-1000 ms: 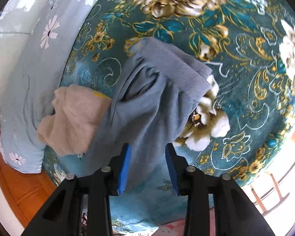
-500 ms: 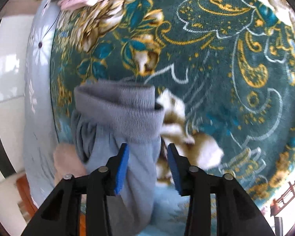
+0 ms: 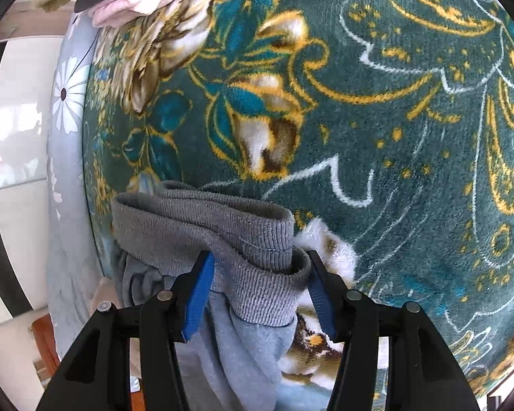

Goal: Fold clothes

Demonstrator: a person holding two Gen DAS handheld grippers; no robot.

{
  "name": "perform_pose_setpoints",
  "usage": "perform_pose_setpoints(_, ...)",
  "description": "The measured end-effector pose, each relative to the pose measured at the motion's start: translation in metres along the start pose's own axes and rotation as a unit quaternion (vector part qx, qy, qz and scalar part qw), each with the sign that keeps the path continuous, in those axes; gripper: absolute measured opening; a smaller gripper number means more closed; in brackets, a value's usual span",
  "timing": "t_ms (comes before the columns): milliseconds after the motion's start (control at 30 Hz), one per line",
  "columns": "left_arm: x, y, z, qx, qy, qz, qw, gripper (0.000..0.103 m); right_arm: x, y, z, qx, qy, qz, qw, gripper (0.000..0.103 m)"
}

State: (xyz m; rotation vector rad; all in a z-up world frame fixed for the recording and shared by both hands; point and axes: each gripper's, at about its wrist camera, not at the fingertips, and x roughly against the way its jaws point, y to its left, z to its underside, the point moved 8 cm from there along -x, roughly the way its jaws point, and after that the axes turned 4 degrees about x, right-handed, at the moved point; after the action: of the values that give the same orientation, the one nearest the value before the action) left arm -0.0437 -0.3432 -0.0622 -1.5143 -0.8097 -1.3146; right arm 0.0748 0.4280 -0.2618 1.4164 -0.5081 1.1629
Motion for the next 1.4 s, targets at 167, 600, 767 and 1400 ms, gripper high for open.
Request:
perform_pose_setpoints(167,0.007,-0.018,0.007,-0.012,0.004,0.03,0.9995,0.014,0.012,0.015,-0.003,0.013,0.009,0.011,1.0,0.02)
perform_pose_setpoints(600,0.037,0.038,-0.021,-0.084,-0.023,0.044,0.9952,0.015,0.103,0.032,0.02,0.105,0.004,-0.054,0.993,0.02)
perform_pose_setpoints(767,-0.013,0.071,-0.003,-0.07,0.006,-0.027,0.9971,0.015,0.066,-0.015,0.036,0.101,0.033,0.07,0.992,0.024)
perform_pose_setpoints(1400,0.028,-0.049,0.156,-0.47,-0.075,0.063,0.8774,0.015,0.161,0.066,0.083,0.198,-0.03,0.056,0.978,0.041)
